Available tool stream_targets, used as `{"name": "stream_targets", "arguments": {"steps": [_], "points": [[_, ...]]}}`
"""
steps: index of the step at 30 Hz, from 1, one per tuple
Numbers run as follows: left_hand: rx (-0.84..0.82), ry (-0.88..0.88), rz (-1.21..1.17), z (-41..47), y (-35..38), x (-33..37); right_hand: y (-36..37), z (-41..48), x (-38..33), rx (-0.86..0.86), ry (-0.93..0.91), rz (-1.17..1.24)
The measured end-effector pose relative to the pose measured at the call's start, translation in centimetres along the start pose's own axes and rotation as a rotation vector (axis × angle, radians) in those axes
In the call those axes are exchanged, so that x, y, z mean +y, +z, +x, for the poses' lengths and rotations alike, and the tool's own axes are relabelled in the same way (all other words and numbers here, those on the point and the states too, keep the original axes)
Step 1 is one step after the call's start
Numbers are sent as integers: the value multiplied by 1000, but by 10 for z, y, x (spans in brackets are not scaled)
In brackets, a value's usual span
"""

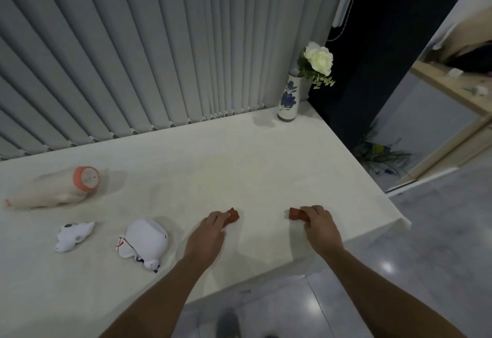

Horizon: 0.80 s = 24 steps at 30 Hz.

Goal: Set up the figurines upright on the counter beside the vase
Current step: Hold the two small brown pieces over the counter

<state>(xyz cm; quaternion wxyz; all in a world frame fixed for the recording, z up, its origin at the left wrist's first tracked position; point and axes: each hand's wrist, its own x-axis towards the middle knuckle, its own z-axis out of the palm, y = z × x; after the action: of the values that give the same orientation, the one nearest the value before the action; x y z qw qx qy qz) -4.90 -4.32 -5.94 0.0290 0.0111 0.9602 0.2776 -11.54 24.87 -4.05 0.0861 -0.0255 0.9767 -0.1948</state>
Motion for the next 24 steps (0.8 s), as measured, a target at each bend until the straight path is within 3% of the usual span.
{"name": "stream_targets", "arguments": {"steps": [16,24], "points": [[58,238,8,14,0,-21,16,-20,-18,116,10,83],[34,226,8,17,2,-21,15,-17,-31,116,60,161]]}}
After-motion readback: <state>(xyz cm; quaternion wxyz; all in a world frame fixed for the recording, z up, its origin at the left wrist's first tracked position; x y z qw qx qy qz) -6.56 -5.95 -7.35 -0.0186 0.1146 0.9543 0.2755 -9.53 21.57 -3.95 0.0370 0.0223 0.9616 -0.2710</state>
